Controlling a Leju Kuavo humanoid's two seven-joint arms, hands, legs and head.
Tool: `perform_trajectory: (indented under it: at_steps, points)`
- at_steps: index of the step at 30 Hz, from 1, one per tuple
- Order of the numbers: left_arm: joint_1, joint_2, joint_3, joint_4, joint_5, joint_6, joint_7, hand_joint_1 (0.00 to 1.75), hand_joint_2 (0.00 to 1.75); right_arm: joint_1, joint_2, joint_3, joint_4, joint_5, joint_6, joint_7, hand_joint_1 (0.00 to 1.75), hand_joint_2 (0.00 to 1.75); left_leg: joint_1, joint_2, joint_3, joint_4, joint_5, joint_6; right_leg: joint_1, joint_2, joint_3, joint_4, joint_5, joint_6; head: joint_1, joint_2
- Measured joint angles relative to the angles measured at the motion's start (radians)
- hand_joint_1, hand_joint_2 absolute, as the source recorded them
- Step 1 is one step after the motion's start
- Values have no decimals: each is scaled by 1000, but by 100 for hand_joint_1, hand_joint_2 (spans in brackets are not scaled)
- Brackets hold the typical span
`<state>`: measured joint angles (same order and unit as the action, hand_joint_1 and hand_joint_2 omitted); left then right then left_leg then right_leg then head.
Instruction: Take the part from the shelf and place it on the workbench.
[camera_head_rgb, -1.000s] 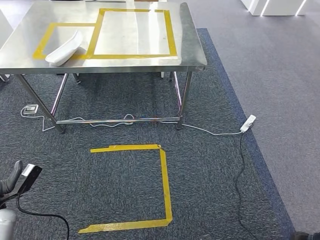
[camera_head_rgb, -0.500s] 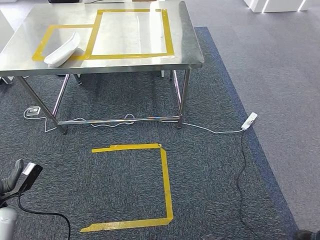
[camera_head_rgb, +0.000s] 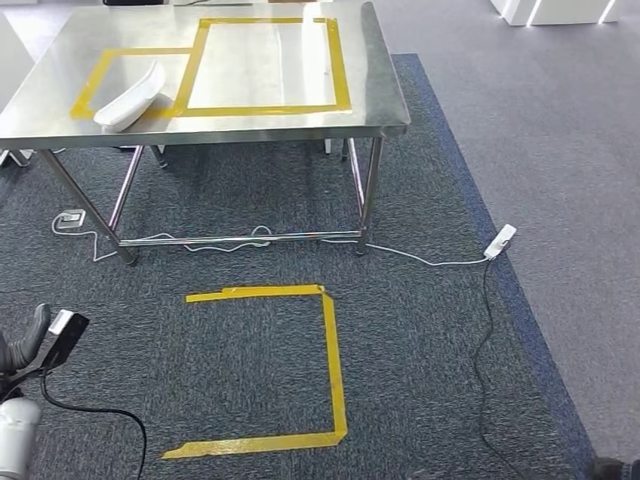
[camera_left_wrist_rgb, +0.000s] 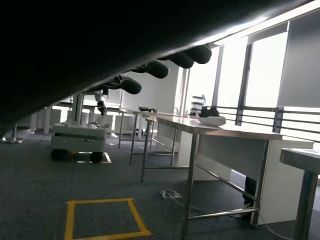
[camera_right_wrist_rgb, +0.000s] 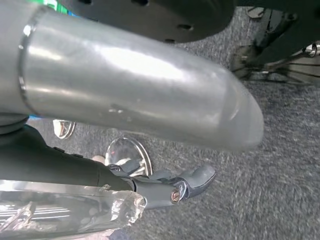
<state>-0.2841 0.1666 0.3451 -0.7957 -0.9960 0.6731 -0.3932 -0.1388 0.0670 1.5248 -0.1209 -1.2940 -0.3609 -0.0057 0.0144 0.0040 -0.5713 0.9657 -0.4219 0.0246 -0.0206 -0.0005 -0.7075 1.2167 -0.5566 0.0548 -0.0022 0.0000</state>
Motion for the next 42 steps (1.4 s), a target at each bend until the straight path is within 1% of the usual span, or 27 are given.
perform_trajectory:
  at_steps: [1, 2, 3, 4, 5, 6, 7, 8, 10, 11, 12, 13, 15, 16, 17, 18, 19, 20, 21, 22, 23, 25, 26, 29, 32, 37, 42]
  points:
    - [0, -1, -2, 5, 2, 0, 0, 0, 0, 1, -1, 0, 0, 0, 0, 0, 0, 0, 0, 1, -6, 0, 4, -3, -1, 0, -12, 43, -18, 1, 0, 0]
    - [0, -2, -5, 10, 3, 0, 1, 0, 0, 1, -1, 0, 0, 0, 0, 0, 0, 0, 1, 1, -11, 1, 7, -6, -2, 0, -6, 51, -18, 2, 0, 0]
    - [-1, -3, -7, 14, 3, 0, 1, 0, 0, 1, -2, 0, 0, 0, 0, 0, 0, 0, 4, 1, -15, 2, 10, -10, -3, -1, 24, 12, 1, 2, 0, 0]
    - [-1, -3, -9, 17, 4, 0, 1, 0, 0, 1, -3, 0, 0, 0, 0, 0, 0, 0, 6, 1, -19, 5, 13, -15, -5, -1, 70, -58, 28, 3, 0, 0]
    - [-2, -3, -11, 20, 4, 0, 1, 0, 0, 0, -4, 0, 0, 0, 0, 0, 0, 0, 7, 0, -24, 8, 14, -21, -5, 1, 114, -131, 46, 3, 1, 0]
    - [-3, -2, -12, 22, 5, 0, 1, 0, 0, -2, -5, 0, 0, 0, 0, 0, 0, 0, 7, 0, -28, 13, 16, -28, -4, 3, 149, -187, 60, -2, 0, 0]
    - [-5, -2, -13, 23, 5, 1, 1, 0, 0, -2, -5, 0, 0, 0, 0, 0, 0, 0, 7, -1, -32, 16, 19, -36, -3, 6, 166, -216, 64, -8, 0, 0]
    - [-6, -1, -13, 25, 6, 1, 1, 0, 0, -3, -6, 0, 0, 0, 0, 0, 0, 0, 7, -1, -35, 18, 22, -44, 1, 9, 167, -221, 63, -15, -1, 0]
    - [-8, 0, -15, 28, 6, 1, 1, 0, 0, -1, -7, 0, 0, 0, -1, 0, 0, 0, 11, -2, -38, 20, 25, -57, 2, 10, 161, -216, 72, -33, -2, 0]
    - [-8, 0, -15, 30, 6, 1, 1, 0, 0, -1, -8, 0, 0, -1, -1, 0, 0, 0, 13, -2, -44, 30, 14, -62, 2, 9, 157, -215, 77, -42, -2, 0]
    - [-8, 1, -15, 32, 6, 0, 1, 0, 0, -2, -8, 0, 0, -1, -1, 0, 0, 0, 14, -2, -56, 58, -11, -65, 2, 9, 152, -216, 83, -52, -3, 0]
    - [-9, 2, -16, 33, 7, 0, 1, 0, 0, -2, -9, 0, 0, -1, -1, 0, 0, 0, 15, -1, -75, 107, -49, -67, 2, 8, 146, -217, 89, -60, -3, 0]
    - [-10, 2, -16, 36, 7, 2, 1, 0, 0, -1, -9, 0, 0, -1, -1, 0, 0, 0, 14, -2, -125, 245, -129, -68, 7, 8, 131, -217, 97, -68, -4, 0]
    - [-10, 2, -17, 38, 5, 5, 1, 0, 0, 0, -9, 0, 0, -2, -1, 0, 0, 0, 14, -2, -139, 296, -151, -68, 10, 7, 124, -216, 102, -69, -3, 0]
    - [-9, 2, -18, 40, 3, 8, 2, 0, 0, 0, -9, 0, 0, -2, -1, 0, 0, 0, 13, -2, -137, 314, -155, -66, 13, 7, 117, -216, 106, -70, -3, 0]
    - [-9, 2, -18, 42, 0, 12, 3, 0, 0, 1, -9, 0, 0, -3, -1, 0, 0, 0, 13, -2, -114, 291, -142, -62, 15, 7, 112, -215, 111, -69, -3, 0]
    - [-10, 2, -19, 43, -2, 16, 4, 0, 0, 1, -9, 0, 0, -4, -1, 0, 0, 0, 12, -1, -72, 231, -117, -57, 17, 8, 108, -215, 115, -68, -3, 0]
    - [-11, 3, -19, 43, -3, 18, 5, 0, 0, 1, -9, 0, 0, -4, -1, 0, 0, 0, 9, -1, -23, 156, -97, -51, 19, 7, 105, -214, 119, -66, -3, 0]
    - [-14, 3, -19, 43, -5, 19, 5, 0, 0, 0, -9, 0, 0, -4, -1, -1, 0, 0, 7, -1, 16, 91, -82, -46, 21, 7, 102, -212, 122, -62, -2, 0]
    - [-16, 4, -20, 43, -7, 20, 6, 0, 0, 0, -9, 0, 0, -5, -1, -1, 0, 0, 4, -1, 42, 46, -75, -43, 23, 7, 99, -210, 124, -59, -2, 0]
    - [-18, 4, -21, 43, -8, 21, 8, 0, 0, 0, -9, 0, 0, -6, -1, -1, 0, 0, 2, 0, 50, 26, -75, -44, 25, 6, 95, -208, 124, -62, -1, 0]
    - [-18, 4, -22, 44, -8, 21, 12, 0, 0, 1, -9, 0, 0, -9, -1, -2, 0, 0, -1, -1, 47, 22, -69, -47, 25, 5, 91, -207, 126, -73, -1, 0]
    - [-18, 4, -22, 44, -8, 21, 15, 0, 0, 1, -9, 0, 0, -10, -2, -2, 0, 0, -3, -1, 45, 22, -66, -46, 24, 4, 91, -209, 129, -76, 0, 0]
    - [-18, 4, -25, 44, -5, 21, 17, 0, 0, 0, -9, 0, 0, -14, -2, -3, 0, 0, -6, -1, 39, 22, -60, -37, 20, 4, 90, -218, 143, -60, -1, 0]
    - [-18, 4, -30, 45, -3, 21, 18, 0, 0, 0, -9, 0, 0, -18, -2, -5, 0, 0, -8, -1, 36, 23, -57, -32, 18, 4, 90, -222, 149, -53, -1, 0]
    - [-18, 4, -36, 46, -3, 22, 19, 0, 0, 0, -10, 0, 0, -26, -2, -10, 0, 0, -11, -1, 35, 23, -57, -30, 15, 4, 89, -223, 151, -49, -1, 0]
    - [-17, 4, -38, 46, 0, 22, 26, 0, 0, 0, -10, -2, 0, -49, -6, -23, 0, 0, -11, -1, 34, 23, -57, -30, 15, 4, 87, -223, 151, -48, -2, 0]
